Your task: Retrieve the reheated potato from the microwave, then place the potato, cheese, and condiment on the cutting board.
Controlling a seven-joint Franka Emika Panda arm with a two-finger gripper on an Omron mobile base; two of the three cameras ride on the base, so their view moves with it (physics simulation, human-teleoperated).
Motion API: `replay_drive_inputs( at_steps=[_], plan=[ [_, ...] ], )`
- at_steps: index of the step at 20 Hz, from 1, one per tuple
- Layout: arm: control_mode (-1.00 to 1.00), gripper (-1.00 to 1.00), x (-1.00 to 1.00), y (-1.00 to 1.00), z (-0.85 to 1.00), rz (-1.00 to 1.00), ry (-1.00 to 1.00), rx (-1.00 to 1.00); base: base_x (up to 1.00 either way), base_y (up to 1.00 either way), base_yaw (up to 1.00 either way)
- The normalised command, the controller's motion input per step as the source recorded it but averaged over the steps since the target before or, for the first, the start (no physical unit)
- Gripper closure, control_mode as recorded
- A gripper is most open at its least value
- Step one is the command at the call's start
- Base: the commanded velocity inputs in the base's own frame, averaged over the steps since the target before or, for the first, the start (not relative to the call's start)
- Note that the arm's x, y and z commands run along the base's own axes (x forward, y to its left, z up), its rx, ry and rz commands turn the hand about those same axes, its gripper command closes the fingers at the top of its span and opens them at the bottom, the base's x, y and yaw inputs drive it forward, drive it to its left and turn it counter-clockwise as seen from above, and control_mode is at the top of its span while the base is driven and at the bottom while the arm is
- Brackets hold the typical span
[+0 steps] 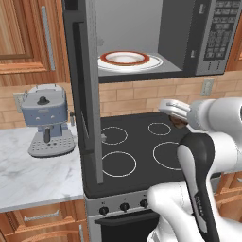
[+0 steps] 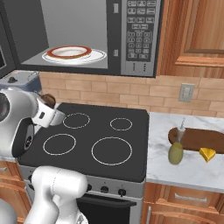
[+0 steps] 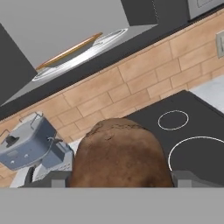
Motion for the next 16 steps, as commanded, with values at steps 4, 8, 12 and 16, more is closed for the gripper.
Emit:
replay_drive_inputs(
  at_steps=[4, 8, 12, 16],
  plan=[
    [-1.00, 1.00, -0.01, -0.42, -0.05, -0.03, 0.05, 0.11, 0.00, 0.00, 0.00],
    [-1.00, 1.00, 0.00, -0.61, -0.02, -0.08, 0.07, 0.20, 0.00, 0.00, 0.00],
    [-1.00, 1.00, 0.00, -0.63, -0.02, -0.04, 0.09, 0.23, 0.00, 0.00, 0.00],
    [-1.00, 1.00, 0.05, -0.32, -0.02, -0.02, 0.12, 0.06, 0.00, 0.00, 0.00]
  ],
)
